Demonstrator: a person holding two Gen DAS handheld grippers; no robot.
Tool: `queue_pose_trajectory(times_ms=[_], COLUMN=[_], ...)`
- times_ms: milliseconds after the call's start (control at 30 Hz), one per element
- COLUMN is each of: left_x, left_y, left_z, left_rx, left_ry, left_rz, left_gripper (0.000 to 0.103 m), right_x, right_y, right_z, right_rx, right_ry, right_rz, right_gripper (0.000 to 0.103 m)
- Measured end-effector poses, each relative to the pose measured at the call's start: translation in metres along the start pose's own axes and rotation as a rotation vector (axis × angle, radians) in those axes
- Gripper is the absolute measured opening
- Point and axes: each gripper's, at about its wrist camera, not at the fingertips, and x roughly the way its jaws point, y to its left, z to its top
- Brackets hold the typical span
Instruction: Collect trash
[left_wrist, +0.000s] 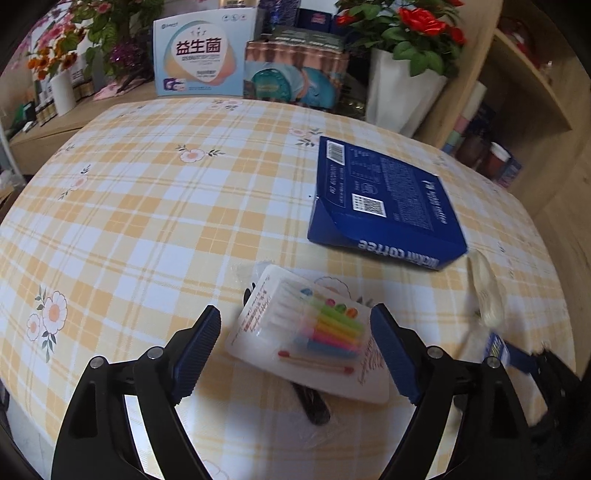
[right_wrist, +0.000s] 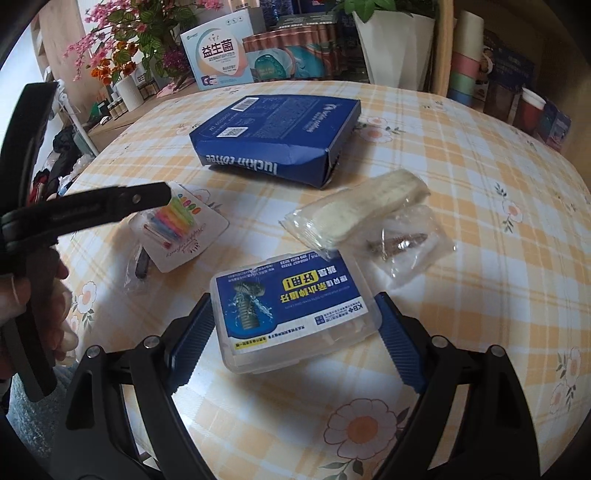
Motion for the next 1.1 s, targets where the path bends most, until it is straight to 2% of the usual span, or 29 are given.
queue_pose_trajectory(times_ms=[67, 233, 333, 567, 633, 700, 833, 933, 1000, 1033, 1100], left_x=[0.007, 0.018, 0.014, 0.002, -0.003, -0.012, -0.019, -0.025, -0.032, -0.033, -0.033], left_y=[-0.007, -0.018, -0.014, 0.018, 0.028, 0.038, 0.033, 0.033, 0.031, 0.026, 0.017], left_z=[0.004, 0.004, 0.001, -0.002, 0.000, 0.000, -0.004, -0.004, -0.005, -0.006, -0.010], left_rx=[0.020, 0.122, 0.180, 0.243, 0.218, 0.170, 0.163, 0.012, -0.075, -0.081, -0.087], left_ry=[0.001, 0.035, 0.031, 0.053, 0.062, 0.046, 0.055, 0.071, 0.060, 0.064, 0.084], left_rz=[0.057, 0.160, 0.185, 0.162, 0.150, 0.087, 0.071, 0.042, -0.036, -0.059, -0.068], left_gripper=[0.087, 0.088, 0.088, 0.090, 0.090, 0.090, 0.090, 0.090, 0.078, 0.066, 0.063], right_x=[-0.001, -0.002, -0.002, -0.003, -0.003, -0.004, -0.005, -0.005, -0.006, -0.006, -0.007], right_y=[-0.001, -0.003, -0.003, -0.004, -0.004, -0.004, -0.002, -0.003, -0.003, -0.003, -0.003], right_z=[-0.002, -0.002, -0.002, -0.005, -0.005, -0.006, -0.007, -0.007, -0.008, -0.007, -0.008], right_rx=[0.003, 0.011, 0.013, 0.017, 0.020, 0.030, 0.023, 0.025, 0.032, 0.033, 0.028], right_ry=[-0.009, -0.014, -0.016, -0.024, -0.024, -0.023, -0.021, -0.022, -0.021, -0.020, -0.021], right_rz=[0.002, 0.010, 0.013, 0.018, 0.018, 0.023, 0.024, 0.023, 0.027, 0.028, 0.026], right_gripper=[0.085, 0.085, 0.085, 0.085, 0.085, 0.085, 0.085, 0.085, 0.085, 0.085, 0.085])
